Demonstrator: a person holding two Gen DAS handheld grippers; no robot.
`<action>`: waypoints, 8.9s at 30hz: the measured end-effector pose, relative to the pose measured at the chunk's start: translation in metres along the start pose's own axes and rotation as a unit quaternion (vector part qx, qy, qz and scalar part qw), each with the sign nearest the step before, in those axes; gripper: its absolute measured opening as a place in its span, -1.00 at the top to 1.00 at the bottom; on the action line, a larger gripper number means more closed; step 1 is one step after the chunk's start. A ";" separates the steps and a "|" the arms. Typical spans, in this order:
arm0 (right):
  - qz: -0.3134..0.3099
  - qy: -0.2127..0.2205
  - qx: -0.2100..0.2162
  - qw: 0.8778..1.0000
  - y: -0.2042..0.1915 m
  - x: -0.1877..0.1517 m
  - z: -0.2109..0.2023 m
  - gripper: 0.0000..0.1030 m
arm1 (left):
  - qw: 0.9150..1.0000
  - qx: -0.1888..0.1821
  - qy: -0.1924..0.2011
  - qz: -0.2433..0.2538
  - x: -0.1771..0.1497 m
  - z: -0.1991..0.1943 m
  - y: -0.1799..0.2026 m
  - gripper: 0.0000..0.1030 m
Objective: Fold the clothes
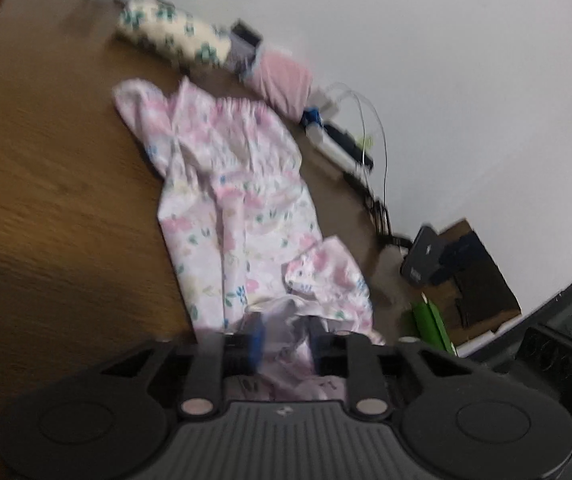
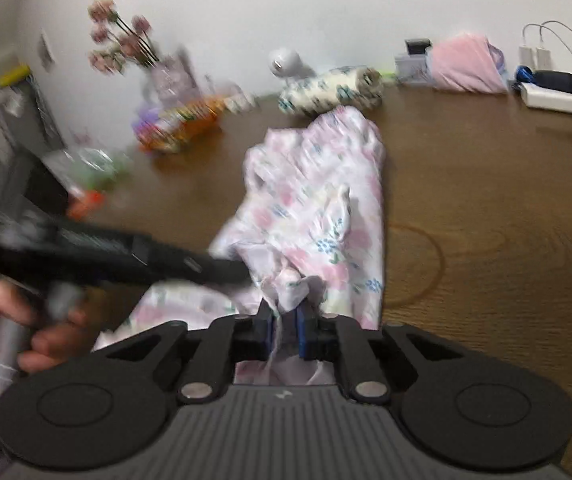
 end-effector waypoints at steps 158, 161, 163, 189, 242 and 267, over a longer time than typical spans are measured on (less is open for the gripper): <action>-0.070 0.114 -0.047 0.990 -0.043 0.017 -0.038 0.58 | 0.994 0.066 0.083 0.029 -0.005 -0.047 0.005 -0.08; -0.060 0.071 -0.050 0.994 -0.033 0.007 -0.004 0.58 | 0.995 0.071 0.062 0.019 -0.009 -0.036 -0.004 0.29; -0.053 0.062 -0.046 0.996 -0.029 0.002 0.007 0.58 | 0.996 0.071 0.058 0.024 -0.012 -0.035 -0.008 0.47; -0.095 0.081 -0.028 0.992 -0.043 0.014 -0.016 0.27 | 0.982 0.073 0.107 0.138 -0.010 -0.073 0.025 0.54; -0.064 -0.172 0.296 0.937 -0.011 0.003 0.021 -0.12 | 0.844 -0.107 0.018 0.525 -0.077 -0.124 0.033 -0.72; -0.053 -0.107 0.271 0.955 -0.024 -0.011 0.012 0.32 | 0.966 -0.152 -0.049 0.203 -0.009 -0.076 -0.022 0.35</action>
Point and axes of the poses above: each gripper's, at about its wrist camera, not at the fingertips, and z roughly the way its jaws point, y to its right, x to its top, the point moved 5 cm from there along z, roughly the way its jaws point, and after that the axes turned 5 degrees about x, right-handed, at the moved point
